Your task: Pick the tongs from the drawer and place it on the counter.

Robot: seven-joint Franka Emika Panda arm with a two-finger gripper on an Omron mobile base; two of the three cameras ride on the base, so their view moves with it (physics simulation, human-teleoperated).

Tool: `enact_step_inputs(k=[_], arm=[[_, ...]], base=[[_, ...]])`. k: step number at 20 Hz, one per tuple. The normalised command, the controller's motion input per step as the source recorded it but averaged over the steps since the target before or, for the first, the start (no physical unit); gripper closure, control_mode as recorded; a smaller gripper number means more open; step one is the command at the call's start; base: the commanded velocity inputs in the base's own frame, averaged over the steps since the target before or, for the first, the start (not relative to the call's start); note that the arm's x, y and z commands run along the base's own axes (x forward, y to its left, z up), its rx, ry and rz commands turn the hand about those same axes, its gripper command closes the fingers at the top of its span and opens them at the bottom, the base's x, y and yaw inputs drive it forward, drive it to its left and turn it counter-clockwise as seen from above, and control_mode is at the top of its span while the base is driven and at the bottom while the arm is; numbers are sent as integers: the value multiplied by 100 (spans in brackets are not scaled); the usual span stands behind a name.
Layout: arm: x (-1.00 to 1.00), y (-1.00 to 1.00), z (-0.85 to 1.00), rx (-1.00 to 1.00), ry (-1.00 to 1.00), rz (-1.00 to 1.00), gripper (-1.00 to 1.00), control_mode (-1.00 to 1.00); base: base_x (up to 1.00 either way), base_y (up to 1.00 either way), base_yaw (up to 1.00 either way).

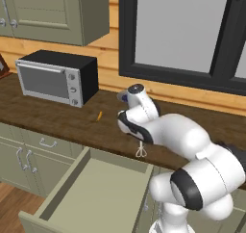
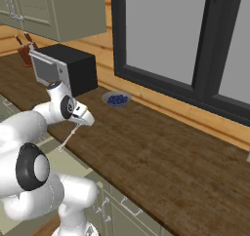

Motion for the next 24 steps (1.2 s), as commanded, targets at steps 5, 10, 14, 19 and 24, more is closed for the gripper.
enact_step_inputs(k=[5, 10, 14, 19, 24], arm=[[53, -19, -57, -1, 0, -21, 100, -100], [70, -38, -24, 0, 0, -18, 100, -100], [71, -45, -16, 0, 1, -14, 100, -100], [43, -14, -42, 0, -1, -10, -100, -100], [-4, -2, -17, 0, -13, -4, -100, -100]], base=[[0, 0, 0], [0, 0, 0], [0, 0, 0], [0, 0, 0], [0, 0, 0]])
